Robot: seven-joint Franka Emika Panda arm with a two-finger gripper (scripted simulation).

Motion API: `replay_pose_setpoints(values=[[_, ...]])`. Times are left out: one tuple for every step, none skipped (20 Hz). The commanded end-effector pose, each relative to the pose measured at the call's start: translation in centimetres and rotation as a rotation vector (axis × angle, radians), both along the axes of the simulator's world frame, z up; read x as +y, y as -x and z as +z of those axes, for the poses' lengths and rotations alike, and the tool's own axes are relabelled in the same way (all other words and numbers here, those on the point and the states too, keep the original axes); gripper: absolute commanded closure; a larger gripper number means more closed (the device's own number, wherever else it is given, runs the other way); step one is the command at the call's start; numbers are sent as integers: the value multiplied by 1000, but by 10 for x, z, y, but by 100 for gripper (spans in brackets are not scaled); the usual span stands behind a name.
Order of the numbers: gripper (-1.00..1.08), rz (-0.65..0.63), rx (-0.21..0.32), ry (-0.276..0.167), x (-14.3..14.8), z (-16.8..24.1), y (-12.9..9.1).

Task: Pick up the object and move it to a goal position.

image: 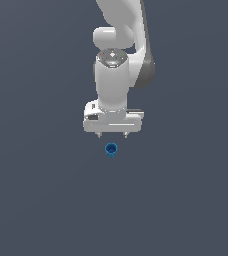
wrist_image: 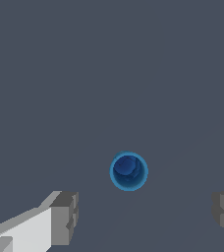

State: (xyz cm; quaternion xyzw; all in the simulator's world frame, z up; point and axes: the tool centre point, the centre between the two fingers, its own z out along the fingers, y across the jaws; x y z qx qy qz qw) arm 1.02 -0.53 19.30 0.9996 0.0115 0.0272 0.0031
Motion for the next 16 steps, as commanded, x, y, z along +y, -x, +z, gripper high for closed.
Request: replay_pose_setpoints(values=[[-92, 0, 0, 0, 0, 0, 0], [-92, -1, 0, -1, 0, 0, 0], [-92, -3, 0, -2, 0, 1, 0], [-92, -8, 0, -4, 0, 2, 0], [-92, -14, 0, -8, 1, 3, -1], [-92, -21, 0, -12, 1, 4, -1], [-92, -30, -1, -17, 1, 6, -2], [-92, -37, -1, -22, 1, 8, -2], [-92, -42, -1, -25, 2, 9, -3], [-92, -46, -1, -27, 2, 10, -3], [-92, -48, -1, -28, 2, 10, -3], [-92, -48, -1, -28, 2, 10, -3], [-92, -47, -1, -27, 2, 10, -3], [-92, -45, -1, -27, 2, 9, -3], [-92, -45, 0, -26, 2, 8, -3], [-92, -43, 1, -26, 2, 6, -3]])
